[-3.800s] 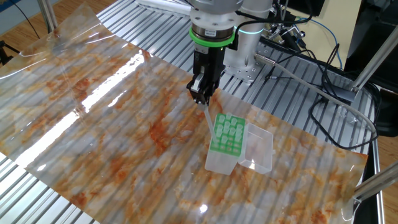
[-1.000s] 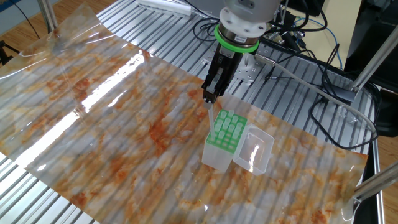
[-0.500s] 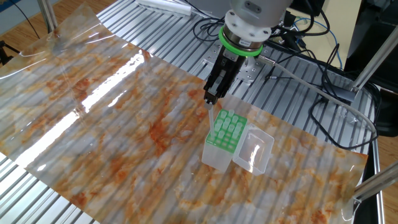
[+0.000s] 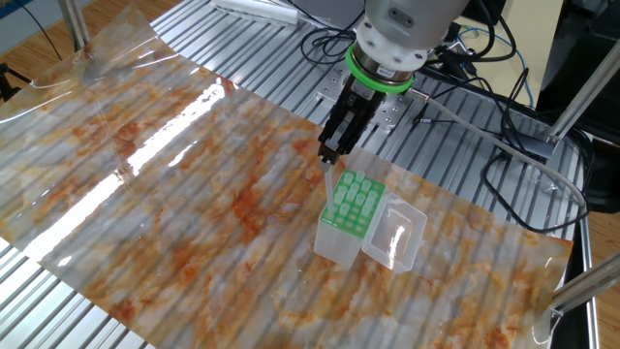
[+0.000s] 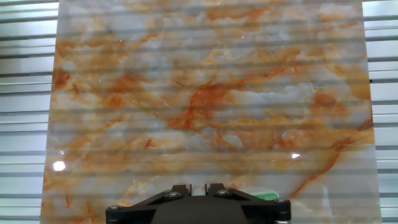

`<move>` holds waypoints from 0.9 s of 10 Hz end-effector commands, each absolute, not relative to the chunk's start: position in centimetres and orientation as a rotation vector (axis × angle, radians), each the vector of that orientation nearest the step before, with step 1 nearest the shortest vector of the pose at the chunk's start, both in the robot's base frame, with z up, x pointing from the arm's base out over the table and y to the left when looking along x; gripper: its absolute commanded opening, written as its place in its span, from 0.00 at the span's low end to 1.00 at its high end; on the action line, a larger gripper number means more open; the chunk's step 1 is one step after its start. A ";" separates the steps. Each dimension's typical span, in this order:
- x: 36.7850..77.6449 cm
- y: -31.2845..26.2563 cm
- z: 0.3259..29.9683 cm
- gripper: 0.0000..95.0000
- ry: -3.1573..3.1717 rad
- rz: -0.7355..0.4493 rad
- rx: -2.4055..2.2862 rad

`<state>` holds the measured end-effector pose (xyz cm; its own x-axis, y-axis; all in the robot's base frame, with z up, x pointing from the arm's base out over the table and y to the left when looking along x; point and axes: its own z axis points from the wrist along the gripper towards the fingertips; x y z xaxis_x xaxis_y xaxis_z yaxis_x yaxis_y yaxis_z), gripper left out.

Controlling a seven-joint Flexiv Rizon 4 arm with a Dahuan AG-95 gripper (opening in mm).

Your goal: Insert a large pipette tip into the holder for large pipette tips

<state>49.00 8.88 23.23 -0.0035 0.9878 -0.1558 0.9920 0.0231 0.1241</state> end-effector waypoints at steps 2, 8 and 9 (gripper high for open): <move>49.0 8.9 23.3 0.00 2.110 -0.031 2.058; 49.0 8.9 23.3 0.00 2.140 -0.005 2.055; 49.0 8.9 23.3 0.00 2.141 0.001 2.061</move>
